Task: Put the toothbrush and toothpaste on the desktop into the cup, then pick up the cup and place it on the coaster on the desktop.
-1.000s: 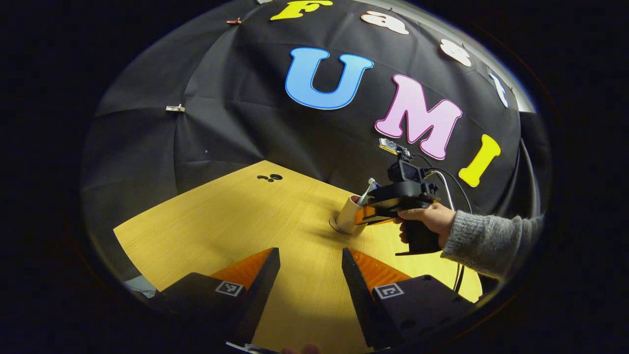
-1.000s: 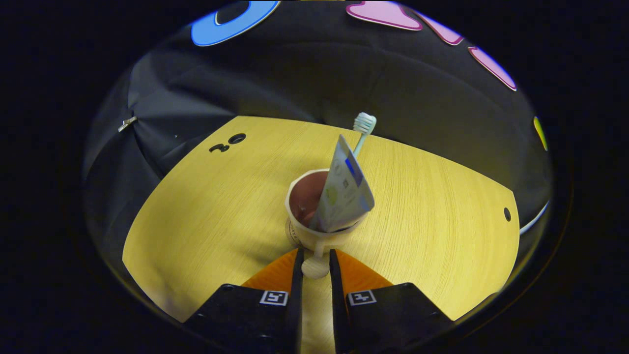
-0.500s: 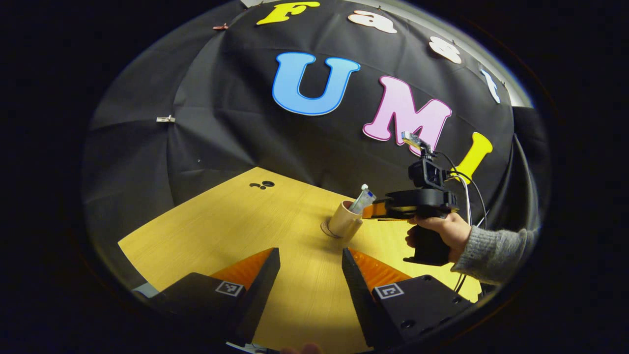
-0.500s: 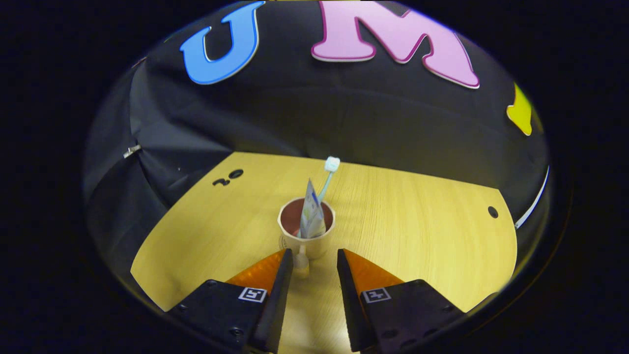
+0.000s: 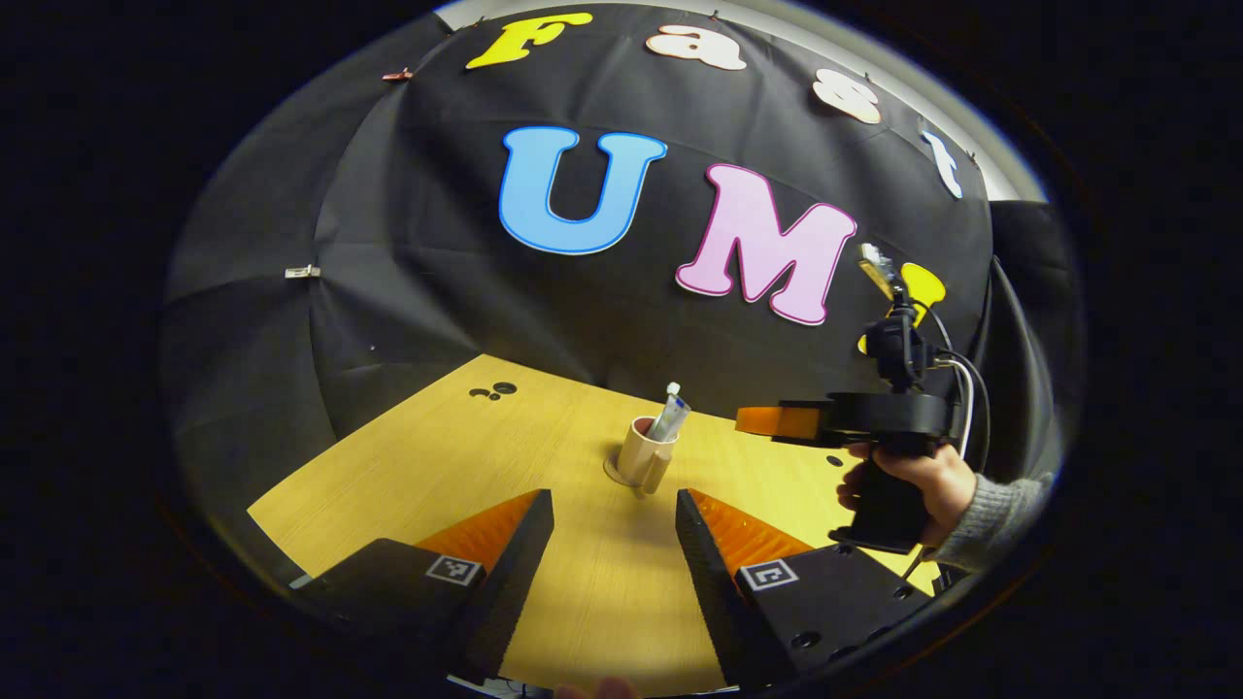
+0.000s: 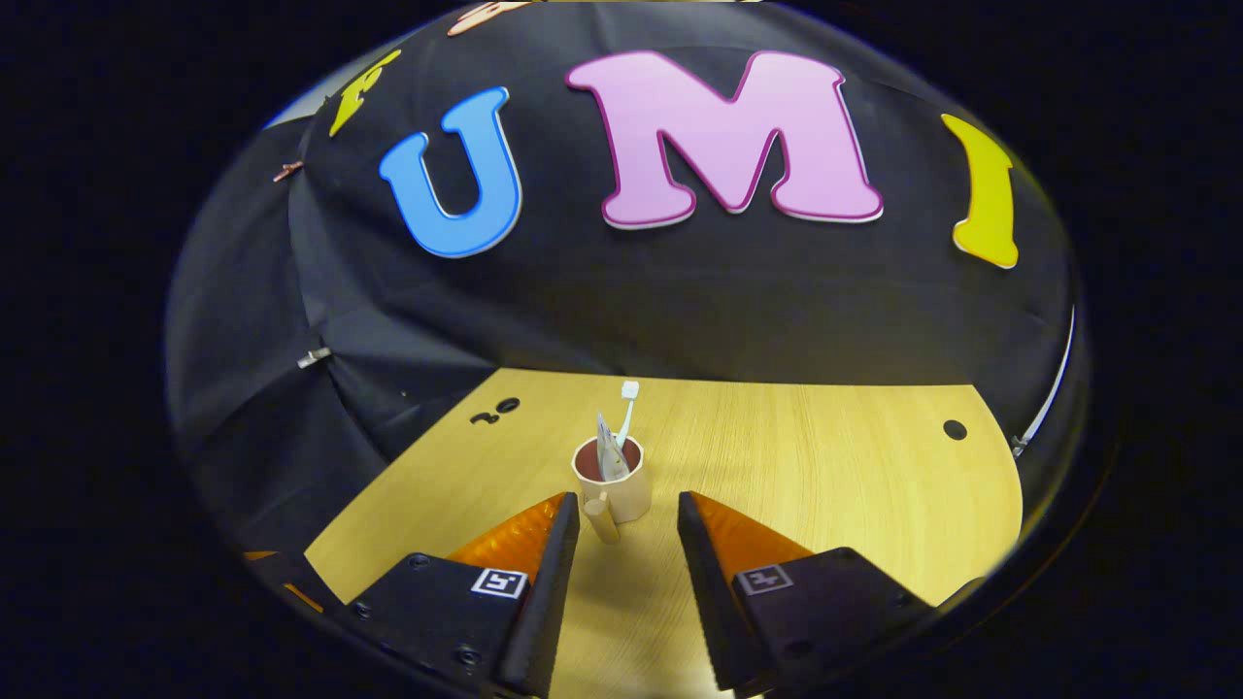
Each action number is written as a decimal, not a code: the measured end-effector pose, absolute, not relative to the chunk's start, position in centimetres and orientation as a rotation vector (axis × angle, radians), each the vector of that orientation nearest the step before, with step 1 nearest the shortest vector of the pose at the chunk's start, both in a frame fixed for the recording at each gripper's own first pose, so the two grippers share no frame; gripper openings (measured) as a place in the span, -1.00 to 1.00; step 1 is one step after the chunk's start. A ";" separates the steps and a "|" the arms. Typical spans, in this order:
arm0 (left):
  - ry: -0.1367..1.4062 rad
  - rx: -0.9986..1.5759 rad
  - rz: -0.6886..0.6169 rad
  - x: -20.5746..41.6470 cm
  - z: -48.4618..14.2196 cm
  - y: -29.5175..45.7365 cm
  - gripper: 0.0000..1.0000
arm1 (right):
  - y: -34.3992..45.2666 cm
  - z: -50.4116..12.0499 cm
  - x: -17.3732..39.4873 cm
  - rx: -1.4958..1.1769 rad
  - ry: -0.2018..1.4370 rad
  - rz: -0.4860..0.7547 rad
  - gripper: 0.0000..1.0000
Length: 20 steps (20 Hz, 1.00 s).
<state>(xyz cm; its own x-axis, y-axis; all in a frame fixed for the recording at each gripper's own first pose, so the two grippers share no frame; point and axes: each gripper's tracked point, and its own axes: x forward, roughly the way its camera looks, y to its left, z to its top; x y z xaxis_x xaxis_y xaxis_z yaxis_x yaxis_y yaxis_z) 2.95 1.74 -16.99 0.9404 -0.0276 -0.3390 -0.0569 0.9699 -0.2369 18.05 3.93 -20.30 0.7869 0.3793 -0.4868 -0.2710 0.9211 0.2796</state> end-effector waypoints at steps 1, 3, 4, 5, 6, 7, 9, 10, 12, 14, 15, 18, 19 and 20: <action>0.343 -0.242 0.004 3.0 -16.5 1.2 0.64 | 2.9 -18.8 16.8 0.197 0.539 0.356 0.31; 0.338 -0.234 -0.022 3.0 -15.5 0.2 0.64 | 1.0 -16.8 14.3 0.188 0.513 0.367 0.27; 0.333 -0.227 -0.033 3.0 -15.0 -0.2 0.64 | 0.2 -16.1 13.1 0.183 0.501 0.376 0.48; 0.328 -0.220 -0.044 2.9 -14.5 -0.6 0.64 | -0.6 -15.4 11.8 0.172 0.494 0.380 0.55; 0.321 -0.212 -0.057 3.0 -14.0 -1.1 0.64 | -1.5 -14.9 10.7 0.174 0.486 0.377 0.56; 0.315 -0.202 -0.068 2.9 -13.5 -1.4 0.64 | -2.2 -14.4 9.4 0.180 0.484 0.373 0.59; 0.305 -0.178 -0.084 2.7 -12.7 -1.9 0.63 | -3.6 -13.9 7.4 0.193 0.479 0.349 0.65; 0.300 -0.167 -0.091 2.5 -12.3 -2.1 0.63 | -4.3 -13.7 6.6 0.195 0.476 0.333 0.67; 0.298 -0.153 -0.100 2.2 -12.1 -2.3 0.63 | -5.5 -13.2 5.5 0.204 0.463 0.297 0.71; 0.298 -0.144 -0.109 1.9 -11.9 -2.6 0.63 | -6.4 -12.8 4.6 0.220 0.453 0.266 0.76; 0.295 -0.139 -0.111 1.7 -11.7 -2.6 0.63 | -6.6 -12.6 4.3 0.224 0.445 0.254 0.79; 0.284 -0.128 -0.118 1.6 -11.2 -2.6 0.64 | -7.2 -12.5 3.8 0.222 0.437 0.228 0.84; 0.280 -0.126 -0.120 1.6 -11.1 -2.6 0.64 | -7.3 -12.3 3.5 0.223 0.438 0.225 0.84; 0.277 -0.125 -0.121 1.4 -11.0 -2.6 0.64 | -7.4 -12.3 3.6 0.225 0.437 0.221 0.84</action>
